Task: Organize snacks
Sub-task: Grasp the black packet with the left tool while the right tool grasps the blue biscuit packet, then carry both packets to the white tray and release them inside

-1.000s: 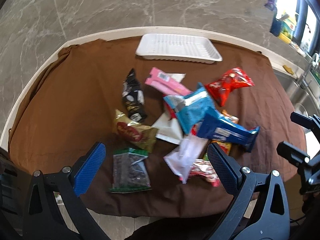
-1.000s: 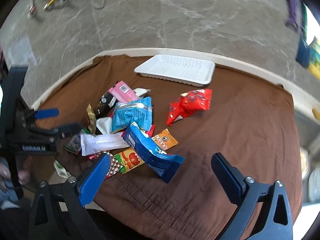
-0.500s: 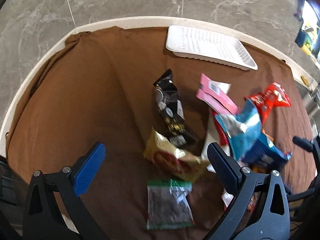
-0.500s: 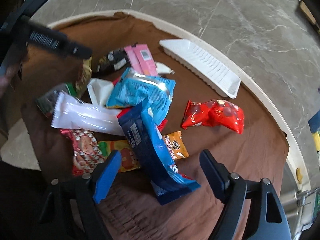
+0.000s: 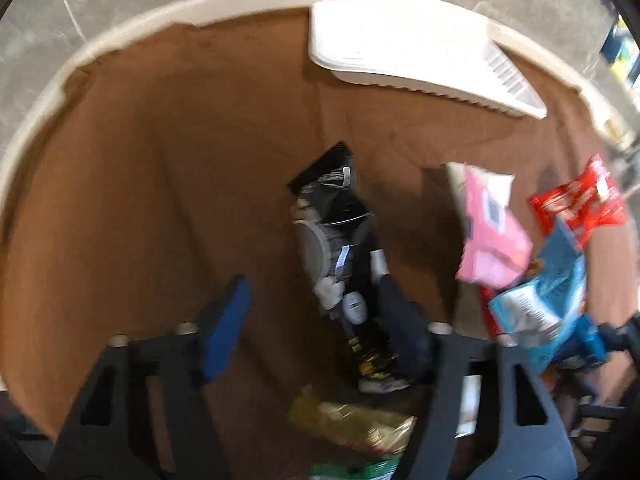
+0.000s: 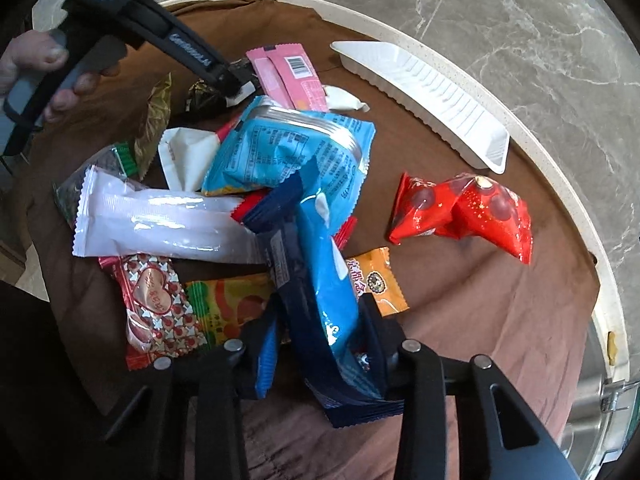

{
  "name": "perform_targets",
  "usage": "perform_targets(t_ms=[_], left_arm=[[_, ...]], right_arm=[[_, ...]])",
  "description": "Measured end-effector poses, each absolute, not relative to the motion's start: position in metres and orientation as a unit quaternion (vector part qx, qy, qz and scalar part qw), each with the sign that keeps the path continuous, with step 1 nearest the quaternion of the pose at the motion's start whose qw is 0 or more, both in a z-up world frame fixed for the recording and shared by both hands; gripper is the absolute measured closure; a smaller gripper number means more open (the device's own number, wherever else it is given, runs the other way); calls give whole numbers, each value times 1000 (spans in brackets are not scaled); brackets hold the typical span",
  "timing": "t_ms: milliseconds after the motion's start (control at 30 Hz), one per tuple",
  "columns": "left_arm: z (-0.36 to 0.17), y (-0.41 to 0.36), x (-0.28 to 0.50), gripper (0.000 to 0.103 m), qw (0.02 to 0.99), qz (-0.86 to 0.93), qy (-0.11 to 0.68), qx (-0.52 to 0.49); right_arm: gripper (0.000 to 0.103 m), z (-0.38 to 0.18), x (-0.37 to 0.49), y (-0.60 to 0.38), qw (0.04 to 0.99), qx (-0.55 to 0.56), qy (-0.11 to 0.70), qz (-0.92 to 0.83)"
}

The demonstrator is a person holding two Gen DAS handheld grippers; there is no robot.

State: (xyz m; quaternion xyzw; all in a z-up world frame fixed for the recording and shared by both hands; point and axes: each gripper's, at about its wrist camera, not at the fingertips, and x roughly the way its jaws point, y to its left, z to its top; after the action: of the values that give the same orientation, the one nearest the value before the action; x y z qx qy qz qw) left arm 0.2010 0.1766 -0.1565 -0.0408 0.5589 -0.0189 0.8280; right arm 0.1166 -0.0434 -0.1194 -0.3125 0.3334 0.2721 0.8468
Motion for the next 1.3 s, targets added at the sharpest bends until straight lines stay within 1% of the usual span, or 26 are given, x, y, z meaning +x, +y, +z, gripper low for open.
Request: perform_targets(t_ms=[33,67,100,133,200,300,533,600,767,1033,1300], left_arm=[[-159,180,204,67,823,-34,563,-65],[-162,185,208,68,821,-51,560,-95],[-162,187,210,74,821,-52,559,-100],[-164,189,213,78,821,-60,559,-104],[-165,190,217,85,817,-75,561,-112],[-167,189,222,88,815,-85,563,-110],[-160,194,226,89,814,-99,560,-121],[-154,188,203,89,816,-99,555,-130],[-137,198,205,89,822,-103,544,-136],[-100,204,241,89,827,-133,525,-151],[-76,200,298,89,833,-160,511,-140]], right_arm=[[64,-119,118,-44,847,-310,334,273],[64,-118,119,-45,848,-307,334,274],[65,-117,120,-46,849,-304,334,273],[66,-116,121,-47,850,-298,336,274],[66,-112,126,-49,853,-279,340,280],[66,-105,130,-53,855,-253,348,289],[66,-81,143,-66,857,-152,372,322],[66,-76,150,-72,854,-119,383,331],[66,-63,176,-86,845,-33,405,349],[66,-25,207,-99,835,46,410,364],[66,7,276,-112,822,138,422,357]])
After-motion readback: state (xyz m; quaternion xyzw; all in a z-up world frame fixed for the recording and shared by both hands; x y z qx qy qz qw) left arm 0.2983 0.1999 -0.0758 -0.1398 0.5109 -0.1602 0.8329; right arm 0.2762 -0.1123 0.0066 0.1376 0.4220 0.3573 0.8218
